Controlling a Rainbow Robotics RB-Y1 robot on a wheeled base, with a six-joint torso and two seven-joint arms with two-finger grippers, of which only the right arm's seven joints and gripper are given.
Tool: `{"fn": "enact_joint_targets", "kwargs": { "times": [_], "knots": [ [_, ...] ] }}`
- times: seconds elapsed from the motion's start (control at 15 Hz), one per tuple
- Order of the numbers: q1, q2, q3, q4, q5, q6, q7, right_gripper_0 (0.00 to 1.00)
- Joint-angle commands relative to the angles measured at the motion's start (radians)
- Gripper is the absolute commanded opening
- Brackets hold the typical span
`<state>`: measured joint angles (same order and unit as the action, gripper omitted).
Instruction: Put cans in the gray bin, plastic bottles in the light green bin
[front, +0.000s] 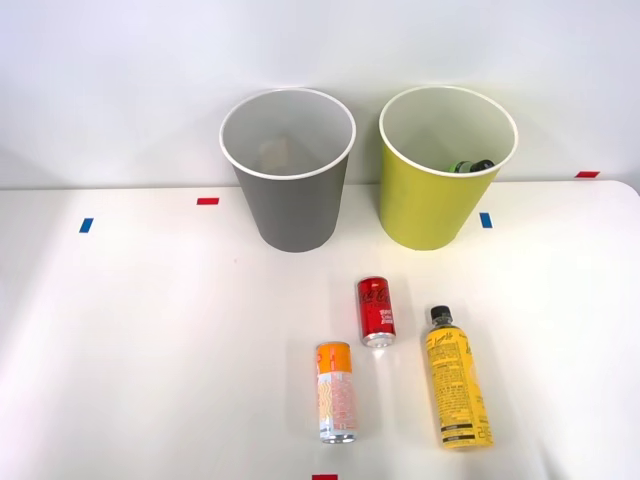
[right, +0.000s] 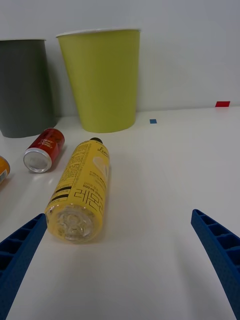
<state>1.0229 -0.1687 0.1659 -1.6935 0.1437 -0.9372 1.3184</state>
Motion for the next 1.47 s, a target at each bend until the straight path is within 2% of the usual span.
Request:
{"fn": "enact_joint_targets", "kwargs": {
  "times": [0.07,1.47],
  "knots": [
    [0.000,0.000,0.000,0.000,0.001,0.000,0.004,1.00],
    [0.000,0.000,0.000,0.000,0.001,0.000,0.004,1.00]
  ]
}}
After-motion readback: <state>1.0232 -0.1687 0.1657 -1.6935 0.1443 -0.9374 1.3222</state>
